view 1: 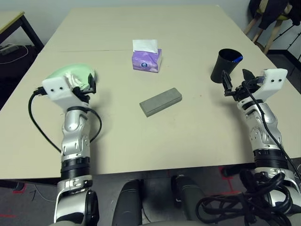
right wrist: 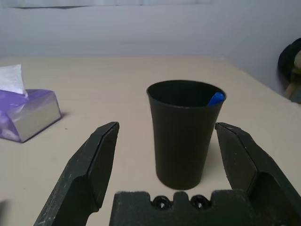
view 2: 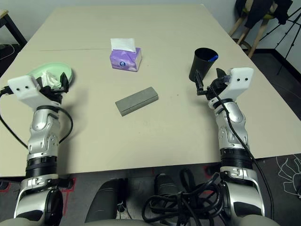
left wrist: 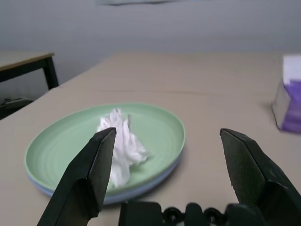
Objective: Organize and tidy the items on the table.
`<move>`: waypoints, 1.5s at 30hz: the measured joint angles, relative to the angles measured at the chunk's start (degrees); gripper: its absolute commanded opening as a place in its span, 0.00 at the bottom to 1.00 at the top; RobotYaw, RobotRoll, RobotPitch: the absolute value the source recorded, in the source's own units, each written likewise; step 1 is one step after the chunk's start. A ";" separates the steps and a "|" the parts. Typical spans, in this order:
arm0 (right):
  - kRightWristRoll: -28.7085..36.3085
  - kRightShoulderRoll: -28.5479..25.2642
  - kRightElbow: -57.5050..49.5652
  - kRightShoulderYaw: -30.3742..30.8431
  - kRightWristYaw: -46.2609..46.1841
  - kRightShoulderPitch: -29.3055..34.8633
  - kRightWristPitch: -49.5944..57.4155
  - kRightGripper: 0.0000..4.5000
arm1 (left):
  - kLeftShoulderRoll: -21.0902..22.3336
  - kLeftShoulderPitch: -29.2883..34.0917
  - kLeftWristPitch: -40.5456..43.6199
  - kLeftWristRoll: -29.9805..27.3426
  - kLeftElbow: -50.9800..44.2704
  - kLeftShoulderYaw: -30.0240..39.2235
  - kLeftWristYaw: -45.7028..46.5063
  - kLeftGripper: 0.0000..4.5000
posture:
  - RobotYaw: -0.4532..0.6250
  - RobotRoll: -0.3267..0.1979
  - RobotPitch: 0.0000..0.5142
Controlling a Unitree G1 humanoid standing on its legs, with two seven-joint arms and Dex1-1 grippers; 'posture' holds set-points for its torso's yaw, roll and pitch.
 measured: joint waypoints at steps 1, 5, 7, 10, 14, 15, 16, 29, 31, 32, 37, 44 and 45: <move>0.02 -0.34 1.10 -0.17 0.43 -0.33 -1.08 1.00 | 0.48 0.92 -0.76 -0.38 0.01 0.05 -1.41 1.00 | 0.45 0.62 0.18; 0.04 -0.35 6.10 -0.15 1.65 -2.13 -4.83 1.00 | 1.67 1.81 -4.62 -1.50 1.46 0.22 -5.37 1.00 | 0.46 0.62 0.18; 0.05 -0.02 8.62 -0.16 1.72 -2.59 -6.55 1.00 | 2.25 2.00 -6.95 -1.49 3.48 0.30 -6.41 1.00 | 0.46 0.62 0.18; 0.40 1.31 9.44 -0.13 2.01 -2.63 -7.78 1.00 | 2.38 2.27 -8.43 -1.74 5.77 0.85 -6.88 1.00 | 0.46 0.62 0.18; 0.75 1.44 9.44 -0.14 2.09 -2.64 -8.29 1.00 | 2.23 1.79 -8.68 -3.74 5.99 2.28 -6.73 1.00 | 0.46 0.62 0.18; 0.72 1.44 9.44 -0.14 1.93 -2.64 -8.29 1.00 | 2.09 1.54 -8.68 -4.32 5.98 2.66 -6.56 1.00 | 0.45 0.62 0.18; 0.69 1.43 9.44 -0.14 1.70 -2.64 -8.29 1.00 | 1.85 1.40 -8.65 -4.70 5.98 2.97 -6.50 1.00 | 0.45 0.62 0.18; 0.07 0.07 8.72 0.17 0.46 -1.07 -4.68 1.00 | 1.95 1.33 -7.88 -5.84 7.74 2.25 -10.40 1.00 | 0.44 0.62 0.17; 0.08 0.08 8.29 0.18 0.44 -0.86 -4.14 1.00 | 2.14 1.29 -7.99 -5.83 7.94 1.99 -11.24 1.00 | 0.44 0.62 0.17; 0.09 0.08 8.09 0.17 0.42 -0.71 -3.63 1.00 | 2.30 1.24 -7.99 -5.83 8.01 1.99 -11.39 1.00 | 0.44 0.62 0.17; 0.08 0.26 7.06 0.26 0.09 0.72 -1.31 1.00 | 3.02 1.13 -7.99 -5.84 8.14 2.02 -11.42 1.00 | 0.44 0.62 0.18; 0.08 0.36 5.88 0.34 0.04 1.35 -0.42 1.00 | 3.01 0.36 -7.99 -5.84 8.16 2.00 -11.40 1.00 | 0.43 0.62 0.18; 0.08 0.37 5.87 0.34 0.03 1.37 -0.40 1.00 | 3.01 0.09 -7.99 -5.84 8.16 2.00 -11.40 1.00 | 0.43 0.62 0.18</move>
